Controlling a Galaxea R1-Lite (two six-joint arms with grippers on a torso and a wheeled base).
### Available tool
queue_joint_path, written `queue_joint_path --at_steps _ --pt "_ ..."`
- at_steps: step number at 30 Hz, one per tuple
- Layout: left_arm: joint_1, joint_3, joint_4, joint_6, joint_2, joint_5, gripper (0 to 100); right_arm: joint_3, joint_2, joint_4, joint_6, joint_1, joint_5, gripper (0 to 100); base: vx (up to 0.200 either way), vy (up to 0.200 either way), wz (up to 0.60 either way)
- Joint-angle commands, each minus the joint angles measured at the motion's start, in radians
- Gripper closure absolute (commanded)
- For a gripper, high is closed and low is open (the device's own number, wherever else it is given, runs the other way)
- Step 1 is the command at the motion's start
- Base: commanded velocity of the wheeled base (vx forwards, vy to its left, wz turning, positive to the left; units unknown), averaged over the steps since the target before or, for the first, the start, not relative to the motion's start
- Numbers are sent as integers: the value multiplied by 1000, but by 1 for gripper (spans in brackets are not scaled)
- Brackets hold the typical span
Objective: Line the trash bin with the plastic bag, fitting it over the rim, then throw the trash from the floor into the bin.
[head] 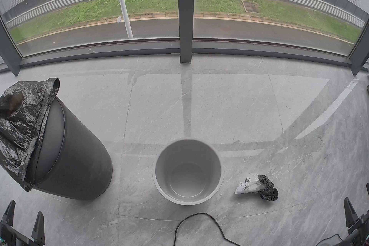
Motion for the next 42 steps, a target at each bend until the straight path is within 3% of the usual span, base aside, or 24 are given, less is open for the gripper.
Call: queue_joint_path --at_steps 1,6,12,21,24,42 --pt "0 18 2 2 -17 -3 0 16 -15 1 0 0 0 0 -200 0 0" --pt "0 18 9 4 -17 -5 0 15 -13 1 -2 0 0 0 -80 0 0" --pt "0 18 5 2 -17 -5 0 16 -13 1 -3 0 0 0 200 0 0" --pt "0 18 2 1 -17 -5 0 16 -13 1 -5 0 3 0 0 0 0" --pt "0 18 9 2 -17 -6 0 16 -13 1 0 0 0 0 200 200 0" --pt "0 18 1 -4 -17 -2 0 16 -13 -1 3 0 0 0 0 200 0"
